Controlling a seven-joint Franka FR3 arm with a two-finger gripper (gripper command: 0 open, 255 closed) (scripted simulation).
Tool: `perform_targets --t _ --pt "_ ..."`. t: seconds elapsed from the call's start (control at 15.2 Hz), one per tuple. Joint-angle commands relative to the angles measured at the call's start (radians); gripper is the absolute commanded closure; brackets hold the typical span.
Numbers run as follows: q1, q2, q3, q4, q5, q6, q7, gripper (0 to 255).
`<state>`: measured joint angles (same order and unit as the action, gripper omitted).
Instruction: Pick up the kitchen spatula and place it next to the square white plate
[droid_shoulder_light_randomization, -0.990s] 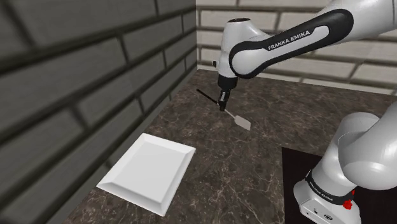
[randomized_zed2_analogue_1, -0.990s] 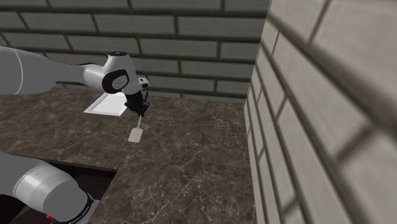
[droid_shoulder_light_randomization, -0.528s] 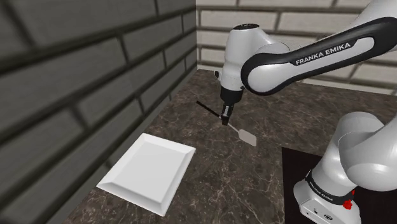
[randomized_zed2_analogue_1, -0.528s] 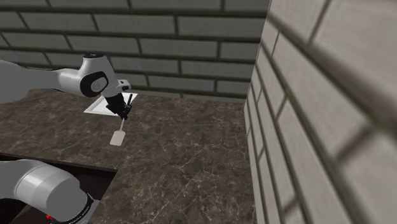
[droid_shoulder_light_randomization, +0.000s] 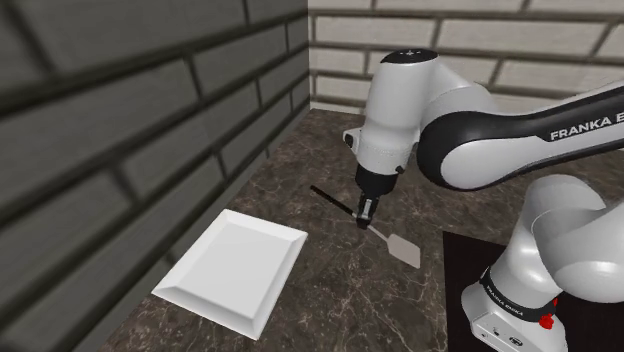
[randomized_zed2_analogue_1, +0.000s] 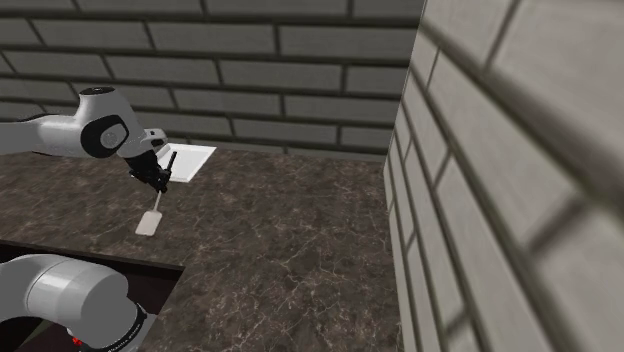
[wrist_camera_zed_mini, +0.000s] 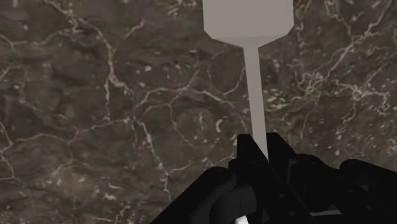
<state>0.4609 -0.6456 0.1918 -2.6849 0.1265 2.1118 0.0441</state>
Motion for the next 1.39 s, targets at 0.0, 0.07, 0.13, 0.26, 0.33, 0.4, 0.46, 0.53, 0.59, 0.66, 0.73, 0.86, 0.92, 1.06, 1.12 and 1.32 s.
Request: perform_targets --t 0.0,0.07,0.13,0.26,0.33,0.4,0.46,0.53,0.59,0.66,0.73,0.86,0.92,1.06,1.12,1.32 --pt "0.033 -0.019 0.045 -0.012 0.030 -0.005 0.056 255" --pt "0.049 -0.030 0.066 -0.016 0.044 -0.010 0.081 255" --pt "0.065 -0.038 0.087 -0.019 0.058 -0.015 0.106 255" --pt "0.096 -0.051 0.129 -0.020 0.086 -0.024 0.157 255" --pt "0.112 -0.056 0.151 -0.018 0.100 -0.027 0.184 255" --pt "0.127 -0.058 0.173 -0.016 0.114 -0.031 0.210 255" --pt "0.141 -0.059 0.195 -0.011 0.127 -0.033 0.236 255" --pt "0.155 -0.059 0.217 -0.006 0.140 -0.036 0.263 255" --pt "0.168 -0.056 0.239 0.001 0.153 -0.038 0.289 255" --pt "0.180 -0.053 0.262 0.009 0.165 -0.039 0.316 255" --pt "0.192 -0.048 0.286 0.018 0.177 -0.041 0.344 255" --pt "0.192 -0.036 0.295 -0.001 0.183 -0.009 0.344 255" --pt "0.193 -0.029 0.300 -0.011 0.186 0.007 0.344 255" --pt "0.193 -0.015 0.309 -0.030 0.191 0.039 0.345 255" --pt "0.193 -0.008 0.314 -0.038 0.194 0.056 0.345 255" --pt "0.193 0.018 0.329 -0.064 0.202 0.106 0.346 255"
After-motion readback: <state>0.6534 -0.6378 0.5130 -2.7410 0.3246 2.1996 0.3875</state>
